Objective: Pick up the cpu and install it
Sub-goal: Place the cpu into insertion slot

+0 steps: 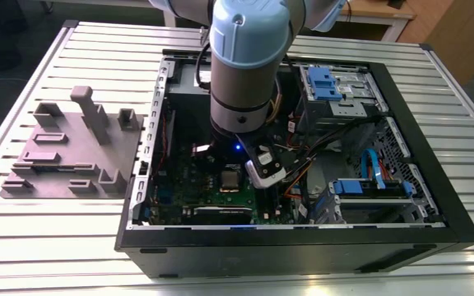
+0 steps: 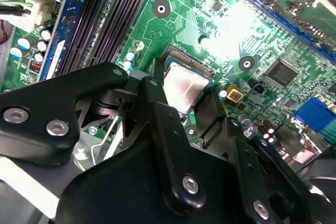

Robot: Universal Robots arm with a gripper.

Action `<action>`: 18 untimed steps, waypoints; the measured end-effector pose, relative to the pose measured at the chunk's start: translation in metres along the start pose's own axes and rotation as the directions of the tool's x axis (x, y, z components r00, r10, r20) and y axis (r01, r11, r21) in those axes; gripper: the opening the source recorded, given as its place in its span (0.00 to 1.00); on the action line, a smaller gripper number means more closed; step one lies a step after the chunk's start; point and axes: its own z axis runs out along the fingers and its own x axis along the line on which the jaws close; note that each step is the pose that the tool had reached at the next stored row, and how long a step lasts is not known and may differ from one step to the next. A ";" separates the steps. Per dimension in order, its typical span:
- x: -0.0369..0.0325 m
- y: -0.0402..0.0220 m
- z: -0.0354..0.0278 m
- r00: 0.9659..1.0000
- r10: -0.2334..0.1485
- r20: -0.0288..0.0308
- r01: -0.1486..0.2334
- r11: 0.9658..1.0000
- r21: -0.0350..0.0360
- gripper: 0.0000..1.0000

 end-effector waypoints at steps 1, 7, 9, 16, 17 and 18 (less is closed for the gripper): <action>0.0000 0.0000 0.0003 1.000 0.000 0.000 0.000 1.000 0.000 0.47; 0.0000 0.0000 0.0014 1.000 0.000 0.000 0.000 1.000 0.000 0.47; 0.0000 0.0001 0.0017 1.000 0.000 0.000 0.000 1.000 0.000 0.47; 0.0001 -0.0021 0.0027 1.000 0.006 0.000 -0.006 1.000 0.000 0.47; 0.0001 -0.0021 0.0031 1.000 0.007 0.000 -0.007 1.000 0.000 0.47; 0.0001 -0.0022 0.0038 1.000 0.009 0.000 -0.009 1.000 0.000 0.47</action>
